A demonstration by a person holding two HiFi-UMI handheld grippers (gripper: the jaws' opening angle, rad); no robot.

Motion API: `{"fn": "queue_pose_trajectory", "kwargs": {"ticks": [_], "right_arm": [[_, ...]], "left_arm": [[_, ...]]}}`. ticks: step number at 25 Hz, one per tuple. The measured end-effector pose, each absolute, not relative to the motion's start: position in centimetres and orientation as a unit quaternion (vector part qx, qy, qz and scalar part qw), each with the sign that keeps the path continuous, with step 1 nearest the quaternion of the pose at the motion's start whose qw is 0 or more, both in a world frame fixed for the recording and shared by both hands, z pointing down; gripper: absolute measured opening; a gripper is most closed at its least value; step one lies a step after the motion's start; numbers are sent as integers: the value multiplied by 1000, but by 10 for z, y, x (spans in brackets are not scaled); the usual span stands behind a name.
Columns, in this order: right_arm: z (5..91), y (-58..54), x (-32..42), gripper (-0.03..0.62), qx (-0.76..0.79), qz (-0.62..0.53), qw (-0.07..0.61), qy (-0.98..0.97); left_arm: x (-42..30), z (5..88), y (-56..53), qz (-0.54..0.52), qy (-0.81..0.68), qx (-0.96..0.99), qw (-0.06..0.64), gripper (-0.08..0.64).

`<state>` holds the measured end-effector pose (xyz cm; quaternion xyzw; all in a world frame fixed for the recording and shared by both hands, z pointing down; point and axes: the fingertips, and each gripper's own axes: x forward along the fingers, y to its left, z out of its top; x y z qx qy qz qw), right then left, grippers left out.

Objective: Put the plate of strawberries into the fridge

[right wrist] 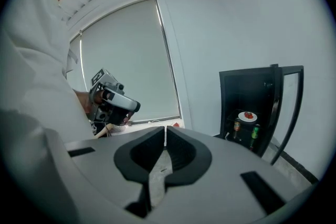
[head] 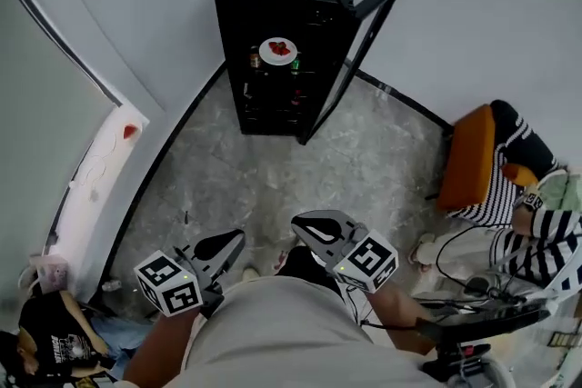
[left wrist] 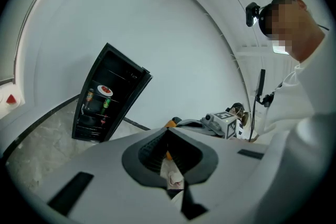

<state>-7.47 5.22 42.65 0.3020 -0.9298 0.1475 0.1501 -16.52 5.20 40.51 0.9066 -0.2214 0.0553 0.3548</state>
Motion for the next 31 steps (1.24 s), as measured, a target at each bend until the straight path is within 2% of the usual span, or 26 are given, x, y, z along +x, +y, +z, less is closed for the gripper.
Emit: {"fn": "queue_pose_trajectory", "kwargs": {"ticks": [11, 31], "right_arm": [[426, 129, -162, 18, 292, 135, 164, -933], [429, 182, -175, 17, 290, 135, 166, -933]], "left_arm": [[-244, 420, 112, 53, -227, 906, 354, 12], [-252, 441, 161, 64, -235, 901, 359, 12]]}}
